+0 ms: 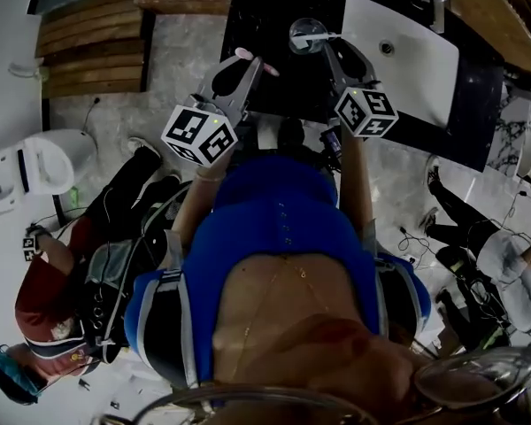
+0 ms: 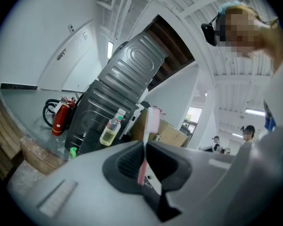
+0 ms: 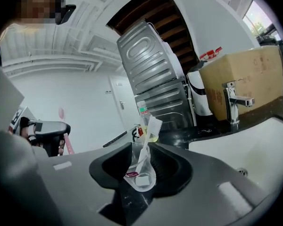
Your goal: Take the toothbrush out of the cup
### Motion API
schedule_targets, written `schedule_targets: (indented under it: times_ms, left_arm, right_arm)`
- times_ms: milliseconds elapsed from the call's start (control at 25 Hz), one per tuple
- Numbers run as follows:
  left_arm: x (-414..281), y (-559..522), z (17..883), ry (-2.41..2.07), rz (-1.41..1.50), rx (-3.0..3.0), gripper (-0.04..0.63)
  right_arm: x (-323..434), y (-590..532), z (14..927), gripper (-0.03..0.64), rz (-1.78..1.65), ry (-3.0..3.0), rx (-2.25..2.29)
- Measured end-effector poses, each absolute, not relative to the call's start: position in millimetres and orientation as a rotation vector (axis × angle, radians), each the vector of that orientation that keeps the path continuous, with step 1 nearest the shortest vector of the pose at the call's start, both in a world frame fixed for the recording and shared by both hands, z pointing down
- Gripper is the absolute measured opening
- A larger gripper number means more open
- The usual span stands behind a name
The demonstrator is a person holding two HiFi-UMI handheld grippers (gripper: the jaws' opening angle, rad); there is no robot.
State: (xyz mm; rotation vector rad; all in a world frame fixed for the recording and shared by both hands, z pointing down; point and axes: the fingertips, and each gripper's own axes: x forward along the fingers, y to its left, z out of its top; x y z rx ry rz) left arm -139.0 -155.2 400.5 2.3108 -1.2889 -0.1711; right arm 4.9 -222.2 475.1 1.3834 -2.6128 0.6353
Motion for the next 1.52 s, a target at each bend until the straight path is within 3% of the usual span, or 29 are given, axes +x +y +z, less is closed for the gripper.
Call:
schedule_targets:
  times_ms: [200, 400, 520, 1520]
  left_arm:
    - [-140.2, -150.7, 405.0, -1.289, -0.171, 2.289, 0.015]
    - [-146.7, -145.2, 406.4, -1.302, -0.177, 2.272, 0.015]
    - [-152.4, -142.3, 405.1, -1.313, -0.179, 2.265, 0.015]
    - [-141.1, -149.2, 386.2, -1.203, -0.162, 2.36, 0.015]
  right_arm:
    - [1.3, -238.2, 474.5, 0.137, 0.64, -2.627, 1.442]
    - [-1.9, -243.7, 466.8, 0.035, 0.589, -2.65, 1.472]
    - [-6.9, -241.4, 461.6, 0.023, 0.588, -2.682, 1.454]
    - [6.3, -173.7, 317.3, 0.021, 0.12, -2.832, 1.386]
